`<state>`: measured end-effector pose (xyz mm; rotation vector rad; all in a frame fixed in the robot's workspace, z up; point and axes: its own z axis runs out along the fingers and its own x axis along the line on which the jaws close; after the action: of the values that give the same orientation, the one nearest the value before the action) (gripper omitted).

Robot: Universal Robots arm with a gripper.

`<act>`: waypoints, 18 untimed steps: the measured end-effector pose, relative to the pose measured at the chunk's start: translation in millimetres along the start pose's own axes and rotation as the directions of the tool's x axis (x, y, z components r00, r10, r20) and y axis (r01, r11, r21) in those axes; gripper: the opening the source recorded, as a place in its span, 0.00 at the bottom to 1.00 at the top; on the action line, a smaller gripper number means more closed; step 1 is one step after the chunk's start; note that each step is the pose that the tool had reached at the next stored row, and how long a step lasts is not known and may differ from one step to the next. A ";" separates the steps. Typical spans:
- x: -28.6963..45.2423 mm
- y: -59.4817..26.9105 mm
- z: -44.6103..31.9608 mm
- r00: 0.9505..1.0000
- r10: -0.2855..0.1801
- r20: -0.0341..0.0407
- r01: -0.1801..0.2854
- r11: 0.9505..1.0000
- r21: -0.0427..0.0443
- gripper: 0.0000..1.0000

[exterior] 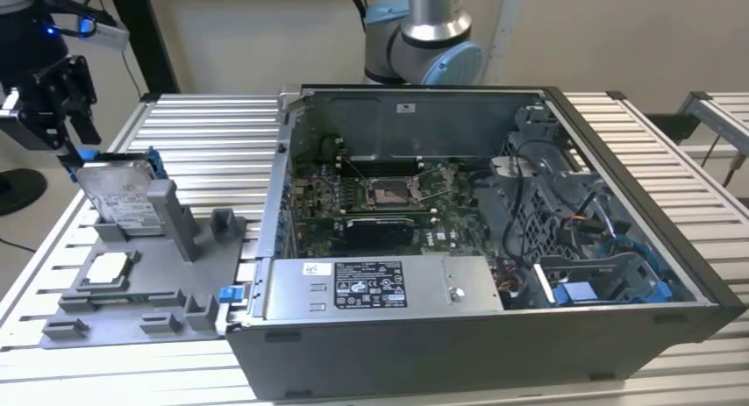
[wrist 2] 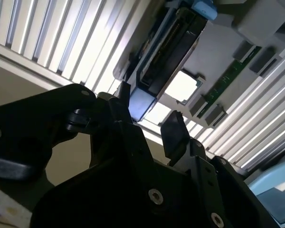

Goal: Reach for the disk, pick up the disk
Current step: 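Pick up the disk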

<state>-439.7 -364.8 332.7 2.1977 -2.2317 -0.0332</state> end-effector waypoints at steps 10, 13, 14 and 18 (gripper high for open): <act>-2.0 -0.4 18.1 1.000 0.000 0.000 0.000 1.000 0.000 1.00; -2.0 -0.5 23.8 1.000 0.000 0.000 0.000 1.000 0.000 1.00; -2.0 -0.5 25.5 1.000 0.000 0.000 0.000 1.000 0.000 1.00; -2.0 -0.6 32.7 1.000 0.000 0.000 0.000 1.000 0.000 1.00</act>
<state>-439.8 -362.5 300.0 2.1977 -2.2317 -0.0340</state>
